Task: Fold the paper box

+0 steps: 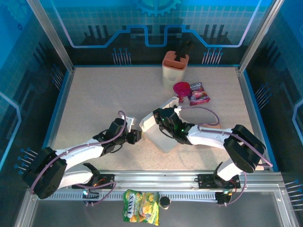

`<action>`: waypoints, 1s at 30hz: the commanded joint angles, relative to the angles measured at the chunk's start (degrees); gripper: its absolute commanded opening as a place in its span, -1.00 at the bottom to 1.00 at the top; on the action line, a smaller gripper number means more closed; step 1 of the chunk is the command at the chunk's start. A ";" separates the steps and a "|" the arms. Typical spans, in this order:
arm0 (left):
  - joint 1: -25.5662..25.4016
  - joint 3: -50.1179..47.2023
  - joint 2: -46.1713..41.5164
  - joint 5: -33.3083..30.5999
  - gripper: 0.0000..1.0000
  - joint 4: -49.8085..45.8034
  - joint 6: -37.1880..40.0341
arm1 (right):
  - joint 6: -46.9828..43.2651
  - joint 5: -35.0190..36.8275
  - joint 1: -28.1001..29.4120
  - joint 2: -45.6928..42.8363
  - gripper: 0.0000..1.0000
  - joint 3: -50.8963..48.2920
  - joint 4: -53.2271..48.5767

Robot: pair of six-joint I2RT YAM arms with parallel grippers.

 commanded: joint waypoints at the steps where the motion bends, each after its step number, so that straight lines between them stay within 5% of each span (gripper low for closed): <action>1: -1.02 -0.12 0.22 -1.40 -0.22 1.75 2.01 | -0.50 -0.49 -0.70 0.83 -1.00 -1.07 0.16; 30: -4.74 -1.39 -1.22 -4.80 -0.12 7.97 6.48 | -0.55 -1.97 -0.88 0.13 -1.00 -2.56 2.73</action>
